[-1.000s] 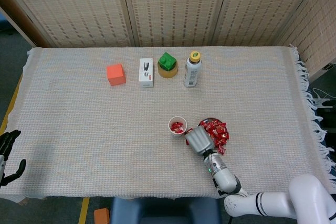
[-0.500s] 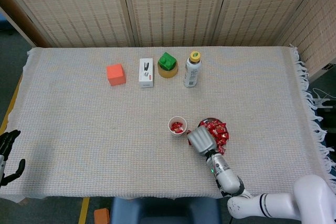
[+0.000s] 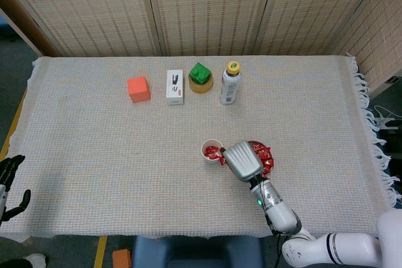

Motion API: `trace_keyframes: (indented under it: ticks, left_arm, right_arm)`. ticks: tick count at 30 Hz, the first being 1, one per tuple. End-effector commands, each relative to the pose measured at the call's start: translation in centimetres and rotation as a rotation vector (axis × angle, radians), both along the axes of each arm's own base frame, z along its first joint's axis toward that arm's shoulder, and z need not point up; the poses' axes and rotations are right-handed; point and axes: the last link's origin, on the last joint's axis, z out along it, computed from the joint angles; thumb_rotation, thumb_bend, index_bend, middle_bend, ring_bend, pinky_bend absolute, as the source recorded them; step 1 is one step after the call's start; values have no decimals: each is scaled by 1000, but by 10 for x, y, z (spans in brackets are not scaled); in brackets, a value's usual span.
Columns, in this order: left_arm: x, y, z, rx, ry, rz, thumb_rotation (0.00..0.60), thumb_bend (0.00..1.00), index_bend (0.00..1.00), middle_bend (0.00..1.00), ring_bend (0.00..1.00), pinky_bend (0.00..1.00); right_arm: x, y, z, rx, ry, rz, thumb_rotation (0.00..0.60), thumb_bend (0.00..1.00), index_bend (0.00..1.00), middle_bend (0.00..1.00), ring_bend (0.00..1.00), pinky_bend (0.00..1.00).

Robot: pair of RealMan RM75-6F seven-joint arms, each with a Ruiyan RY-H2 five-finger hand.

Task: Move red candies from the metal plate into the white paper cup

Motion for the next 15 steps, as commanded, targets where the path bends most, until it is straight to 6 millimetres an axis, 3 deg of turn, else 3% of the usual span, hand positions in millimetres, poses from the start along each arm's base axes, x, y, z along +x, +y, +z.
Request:
trace_keyframes:
  ticks: [1, 6, 13, 15]
  left_arm:
    - [0, 0, 0, -1, 0, 0, 600, 481, 0, 38, 3, 225]
    - [-1, 0, 1, -1, -4, 3, 600, 481, 0, 38, 3, 225]
    - [-1, 0, 2, -4, -9, 1, 600, 480, 0, 37, 3, 225]
    - [-1, 0, 2, -3, -10, 0, 600, 480, 0, 37, 3, 224]
  right_arm:
    - [5, -3, -1, -4, -15, 3, 600, 371, 523, 813, 855, 1000]
    - [30, -20, -27, -3, -26, 4, 600, 371, 516, 813, 855, 1000]
    - [32, -27, -45, -4, 8, -17, 600, 371, 478, 813, 855, 1000]
    - [31, -28, -45, -4, 14, -22, 600, 371, 427, 813, 855, 1000]
